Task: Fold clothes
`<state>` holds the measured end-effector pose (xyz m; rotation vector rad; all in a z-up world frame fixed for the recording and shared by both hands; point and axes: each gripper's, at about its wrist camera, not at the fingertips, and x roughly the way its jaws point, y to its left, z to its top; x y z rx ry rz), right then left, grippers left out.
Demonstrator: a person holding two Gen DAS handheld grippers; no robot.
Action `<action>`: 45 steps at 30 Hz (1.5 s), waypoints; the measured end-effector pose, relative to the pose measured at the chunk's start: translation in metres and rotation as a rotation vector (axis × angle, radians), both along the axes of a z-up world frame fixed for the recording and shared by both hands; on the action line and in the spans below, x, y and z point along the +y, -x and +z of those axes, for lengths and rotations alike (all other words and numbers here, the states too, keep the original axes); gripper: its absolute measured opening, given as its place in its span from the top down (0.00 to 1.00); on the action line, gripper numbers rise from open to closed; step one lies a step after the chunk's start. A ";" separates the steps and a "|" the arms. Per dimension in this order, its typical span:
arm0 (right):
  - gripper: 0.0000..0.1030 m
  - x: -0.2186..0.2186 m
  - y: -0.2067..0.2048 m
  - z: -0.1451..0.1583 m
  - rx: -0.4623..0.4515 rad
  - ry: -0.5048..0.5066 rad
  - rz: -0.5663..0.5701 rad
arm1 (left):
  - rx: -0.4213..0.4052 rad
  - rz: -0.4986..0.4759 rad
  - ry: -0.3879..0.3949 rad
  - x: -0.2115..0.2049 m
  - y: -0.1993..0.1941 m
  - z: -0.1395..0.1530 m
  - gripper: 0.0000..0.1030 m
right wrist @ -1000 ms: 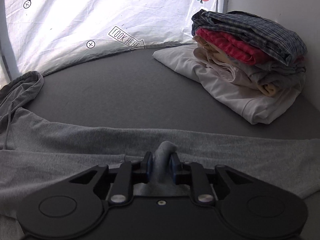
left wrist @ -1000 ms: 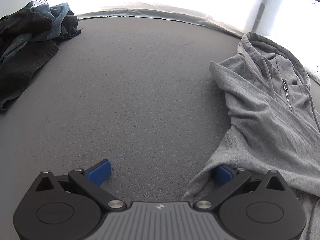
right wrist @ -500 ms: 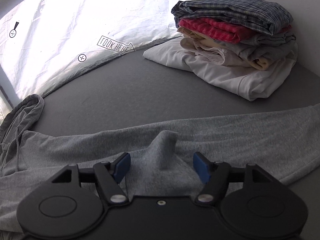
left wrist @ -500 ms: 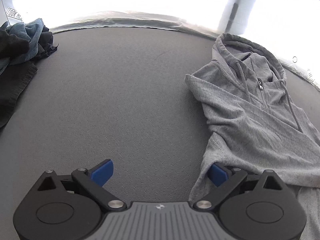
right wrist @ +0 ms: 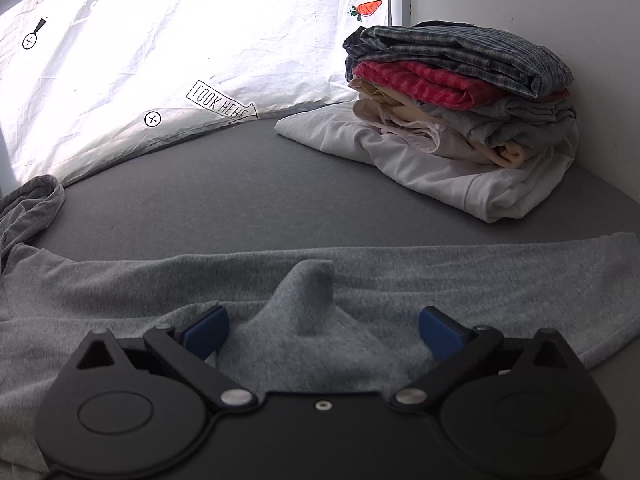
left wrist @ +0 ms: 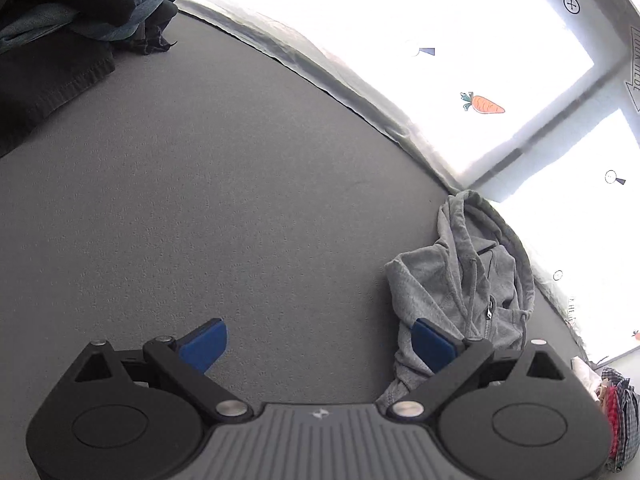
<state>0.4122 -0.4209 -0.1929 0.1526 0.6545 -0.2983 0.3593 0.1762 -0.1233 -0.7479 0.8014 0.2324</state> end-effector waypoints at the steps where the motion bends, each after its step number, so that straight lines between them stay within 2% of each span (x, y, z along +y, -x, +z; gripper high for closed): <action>1: 0.00 0.000 0.000 0.000 0.000 0.000 0.000 | -0.011 -0.001 0.014 -0.003 -0.008 -0.003 0.08; 5: 0.00 0.000 0.000 0.000 -0.001 0.000 0.000 | -0.003 -0.054 0.052 -0.021 -0.055 -0.023 0.25; 6: 0.00 0.000 0.000 0.000 -0.001 0.000 0.000 | -0.002 -0.079 0.055 -0.025 -0.065 -0.028 0.37; 7: 0.00 -0.001 0.000 0.001 -0.001 0.000 0.000 | 0.001 -0.101 0.055 -0.028 -0.073 -0.032 0.44; 8: 0.00 0.000 0.001 0.001 -0.001 0.000 0.000 | 0.010 -0.117 0.055 -0.031 -0.080 -0.036 0.58; 9: 0.00 0.000 0.001 0.001 -0.001 0.000 0.000 | 0.015 -0.125 0.055 -0.032 -0.085 -0.039 0.83; 10: 0.00 0.000 0.000 0.001 -0.001 0.001 0.000 | 0.008 -0.127 0.057 -0.033 -0.088 -0.041 0.96; 15: 0.00 0.000 0.000 0.001 -0.001 0.001 0.001 | -0.064 -0.137 -0.040 -0.034 -0.101 -0.029 0.97; 19: 0.00 0.000 -0.001 0.001 0.000 0.002 0.002 | 0.023 -0.138 -0.106 -0.034 -0.113 -0.038 0.95; 22: 0.00 -0.001 -0.001 0.000 -0.001 0.001 0.002 | 0.043 -0.135 -0.166 -0.038 -0.111 -0.033 0.82; 24: 0.00 -0.001 0.000 0.000 -0.002 -0.002 0.003 | 0.052 -0.129 -0.215 -0.041 -0.109 -0.025 0.58; 26: 0.00 -0.001 0.000 0.000 -0.003 -0.004 0.003 | 0.056 -0.137 -0.251 -0.045 -0.102 -0.015 0.46; 28: 0.00 -0.002 0.000 0.000 -0.002 -0.005 0.003 | 0.043 -0.165 -0.261 -0.050 -0.092 -0.006 0.41; 30: 0.00 -0.002 0.000 0.000 -0.001 -0.007 0.003 | 0.050 -0.174 -0.291 -0.058 -0.080 0.001 0.29; 32: 0.00 -0.002 0.001 0.001 -0.001 -0.009 0.003 | 0.065 -0.166 -0.327 -0.066 -0.066 0.005 0.26; 36: 0.00 -0.004 0.001 0.001 0.002 -0.014 0.010 | 0.111 -0.157 -0.320 -0.078 -0.039 0.002 0.20; 40: 0.02 -0.006 0.002 0.005 0.013 -0.040 0.018 | 0.160 -0.181 -0.334 -0.090 -0.014 -0.009 0.20; 42: 0.05 -0.008 0.004 0.008 0.013 -0.068 0.017 | 0.185 -0.156 -0.325 -0.089 -0.006 -0.015 0.20; 45: 0.18 -0.012 0.012 0.014 -0.007 -0.143 0.003 | 0.207 -0.135 -0.316 -0.087 0.004 -0.022 0.20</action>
